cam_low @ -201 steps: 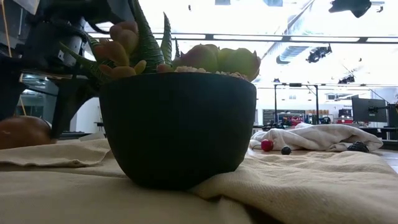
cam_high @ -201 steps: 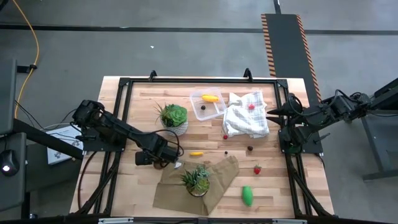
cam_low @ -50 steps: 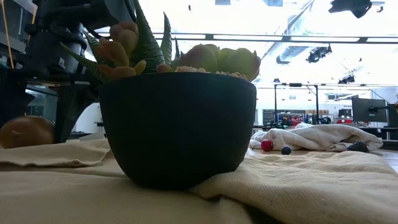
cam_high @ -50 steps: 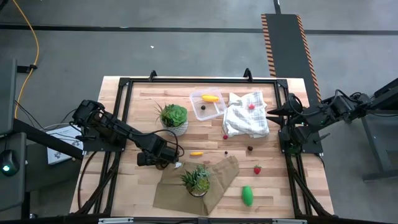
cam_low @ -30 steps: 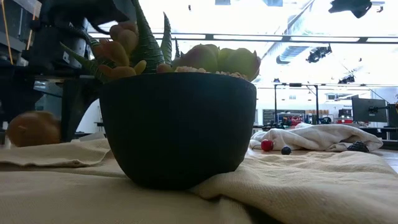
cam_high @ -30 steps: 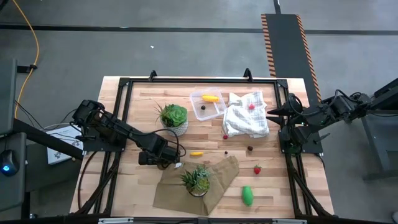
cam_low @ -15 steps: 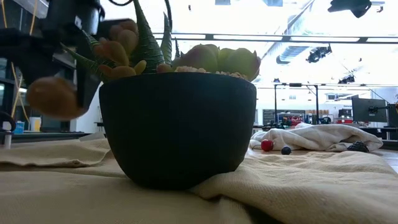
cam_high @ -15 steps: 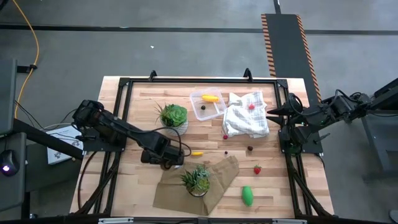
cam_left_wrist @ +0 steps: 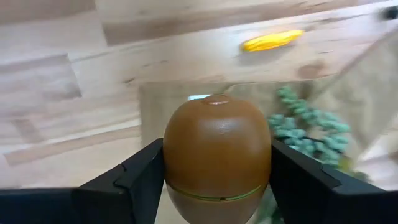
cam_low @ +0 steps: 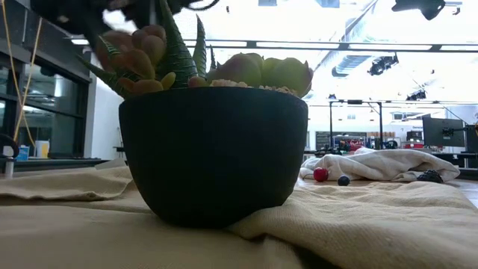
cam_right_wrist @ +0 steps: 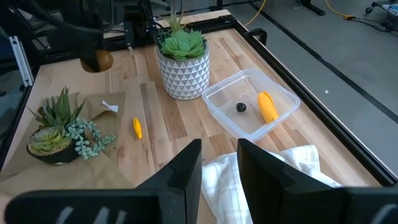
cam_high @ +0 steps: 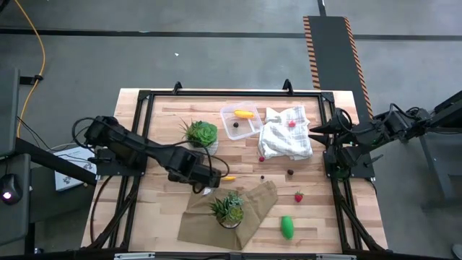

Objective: Pick and placing Produce into tupperware
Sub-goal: Put the brown kiwi into the transparent bin

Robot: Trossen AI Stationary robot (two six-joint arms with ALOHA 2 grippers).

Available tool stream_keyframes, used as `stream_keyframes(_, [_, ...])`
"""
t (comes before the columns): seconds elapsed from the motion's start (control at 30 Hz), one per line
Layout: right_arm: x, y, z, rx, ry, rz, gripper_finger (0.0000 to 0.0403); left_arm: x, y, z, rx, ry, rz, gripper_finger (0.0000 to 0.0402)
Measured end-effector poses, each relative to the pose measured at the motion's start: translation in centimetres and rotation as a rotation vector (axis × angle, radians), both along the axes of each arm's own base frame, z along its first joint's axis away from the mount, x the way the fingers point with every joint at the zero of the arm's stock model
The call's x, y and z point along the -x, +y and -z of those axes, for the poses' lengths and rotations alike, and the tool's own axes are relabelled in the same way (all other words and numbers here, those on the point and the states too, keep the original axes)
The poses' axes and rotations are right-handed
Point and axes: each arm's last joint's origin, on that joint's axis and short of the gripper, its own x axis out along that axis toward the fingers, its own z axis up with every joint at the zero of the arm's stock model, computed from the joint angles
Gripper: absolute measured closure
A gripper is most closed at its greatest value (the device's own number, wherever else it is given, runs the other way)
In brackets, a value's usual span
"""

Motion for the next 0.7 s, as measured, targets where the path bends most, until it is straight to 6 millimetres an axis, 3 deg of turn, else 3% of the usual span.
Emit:
stream_keyframes(0.4, [-0.2,0.1,-0.3,-0.019,-0.033,0.003,0.0308,-0.5,0.9,-5.2,-0.154,-0.095,0.029,0.0172])
stream_keyframes(0.7, [-0.5,0.2,-0.7,-0.04,-0.081,0.004,0.0308,-1.3,4.3,-8.7,-0.225,-0.19,0.1,0.0174])
